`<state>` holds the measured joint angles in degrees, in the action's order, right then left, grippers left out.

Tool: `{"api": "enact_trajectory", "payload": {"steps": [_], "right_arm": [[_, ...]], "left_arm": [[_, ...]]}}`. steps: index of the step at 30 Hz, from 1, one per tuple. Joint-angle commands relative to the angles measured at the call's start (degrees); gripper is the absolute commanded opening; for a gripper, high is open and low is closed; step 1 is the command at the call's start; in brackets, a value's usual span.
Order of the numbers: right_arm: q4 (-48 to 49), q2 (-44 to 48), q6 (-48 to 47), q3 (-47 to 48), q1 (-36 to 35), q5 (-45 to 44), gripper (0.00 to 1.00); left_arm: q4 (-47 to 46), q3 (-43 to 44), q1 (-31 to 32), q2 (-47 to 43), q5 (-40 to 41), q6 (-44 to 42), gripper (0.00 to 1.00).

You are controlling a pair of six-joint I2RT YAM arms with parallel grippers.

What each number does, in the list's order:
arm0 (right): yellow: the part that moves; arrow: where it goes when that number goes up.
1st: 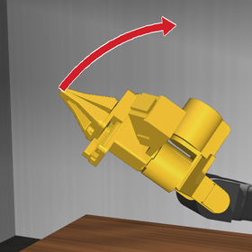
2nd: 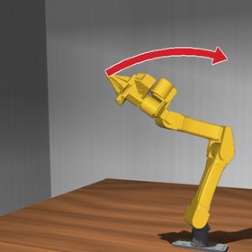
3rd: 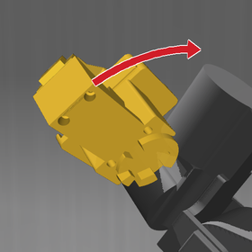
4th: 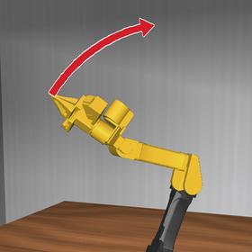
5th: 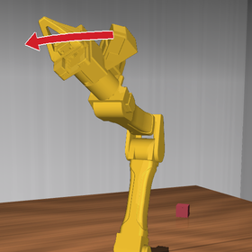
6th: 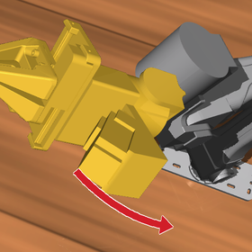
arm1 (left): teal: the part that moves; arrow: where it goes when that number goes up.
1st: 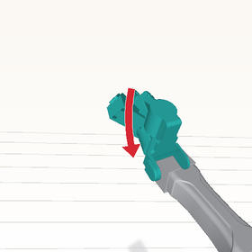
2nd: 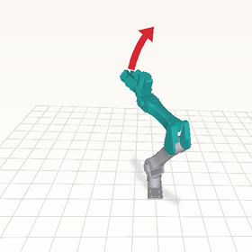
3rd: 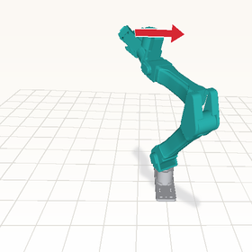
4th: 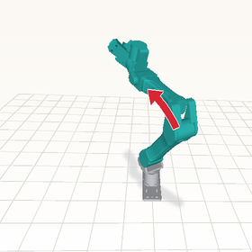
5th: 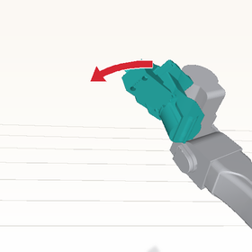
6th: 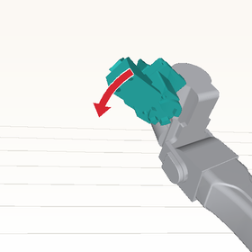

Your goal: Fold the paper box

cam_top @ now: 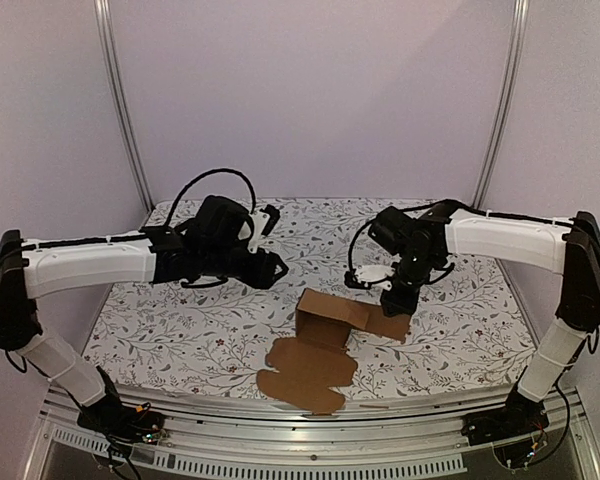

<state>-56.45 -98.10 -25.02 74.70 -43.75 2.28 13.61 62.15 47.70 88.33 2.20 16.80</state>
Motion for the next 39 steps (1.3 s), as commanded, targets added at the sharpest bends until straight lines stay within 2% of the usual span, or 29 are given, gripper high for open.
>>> {"api": "enact_trajectory", "payload": {"steps": [1,4,14,19,23,27,33,39], "right_arm": [[1.11,-2.83,-2.05,4.17,-0.28,-1.05,0.07],[2.90,-4.57,-6.38,6.08,-0.27,0.58,0.00],[-1.71,-10.17,-20.73,16.51,-2.30,7.32,0.00],[-6.61,-12.71,-26.43,21.01,-3.49,10.15,0.00],[-10.10,-16.88,-27.34,25.87,-4.73,11.08,0.00],[-9.29,-19.20,-26.83,27.29,-5.33,9.82,0.01],[-7.53,-20.69,-24.12,27.04,-5.38,8.51,0.07],[-7.01,-17.98,-21.74,23.68,-5.28,7.77,0.26]], "left_arm": [[0.92,-3.47,-0.92,-5.80,1.66,0.29,0.54],[2.76,-4.99,-1.32,-8.47,2.34,0.04,0.54],[4.53,-7.21,-2.89,-12.25,1.63,-0.62,0.55],[4.47,-7.09,-3.58,-11.82,-5.27,-2.70,0.58],[2.39,-7.42,-3.67,-10.25,-11.77,-4.42,0.61],[-0.55,-6.75,-3.60,-6.87,-20.08,-3.74,0.63],[-2.10,-5.67,-3.20,-1.99,-23.36,-3.09,0.64],[-1.40,-5.17,-1.30,0.10,-24.53,-4.65,0.64]]}}
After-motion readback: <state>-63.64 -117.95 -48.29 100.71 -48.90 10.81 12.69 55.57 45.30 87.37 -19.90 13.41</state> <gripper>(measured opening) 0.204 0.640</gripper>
